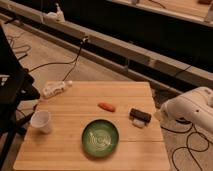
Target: Drag the pepper across the table
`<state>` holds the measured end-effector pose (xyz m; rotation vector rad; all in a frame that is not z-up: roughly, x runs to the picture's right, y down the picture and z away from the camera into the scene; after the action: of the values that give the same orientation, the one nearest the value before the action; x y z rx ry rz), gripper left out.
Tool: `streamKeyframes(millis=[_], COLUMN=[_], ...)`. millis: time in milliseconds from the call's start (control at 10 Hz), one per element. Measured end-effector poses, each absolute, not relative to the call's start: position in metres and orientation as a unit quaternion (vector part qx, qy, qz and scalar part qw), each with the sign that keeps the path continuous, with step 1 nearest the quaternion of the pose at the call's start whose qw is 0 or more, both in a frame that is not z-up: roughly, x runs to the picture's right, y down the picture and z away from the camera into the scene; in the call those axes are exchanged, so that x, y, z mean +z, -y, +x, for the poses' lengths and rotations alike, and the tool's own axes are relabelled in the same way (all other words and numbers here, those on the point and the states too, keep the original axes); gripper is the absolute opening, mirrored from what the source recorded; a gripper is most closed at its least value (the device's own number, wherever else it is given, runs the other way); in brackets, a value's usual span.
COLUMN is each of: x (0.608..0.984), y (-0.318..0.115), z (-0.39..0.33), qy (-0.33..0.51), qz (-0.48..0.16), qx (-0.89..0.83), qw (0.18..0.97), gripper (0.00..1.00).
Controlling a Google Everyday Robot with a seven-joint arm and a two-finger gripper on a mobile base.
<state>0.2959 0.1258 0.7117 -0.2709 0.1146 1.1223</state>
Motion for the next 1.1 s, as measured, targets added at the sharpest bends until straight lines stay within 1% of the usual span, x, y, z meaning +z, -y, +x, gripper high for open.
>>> streamKeyframes(millis=[600, 900, 1100], x=[0.714, 0.721, 0.732], y=[-0.127, -0.125, -0.116], z=[0.287, 0.262, 0.221], qy=[-0.049, -0.032, -0.003], qz=[-0.136, -0.159, -0.18], qx=[0.52, 0.498, 0.465], qw=[0.842, 0.852, 0.867], gripper=[0.44, 0.44, 0.44])
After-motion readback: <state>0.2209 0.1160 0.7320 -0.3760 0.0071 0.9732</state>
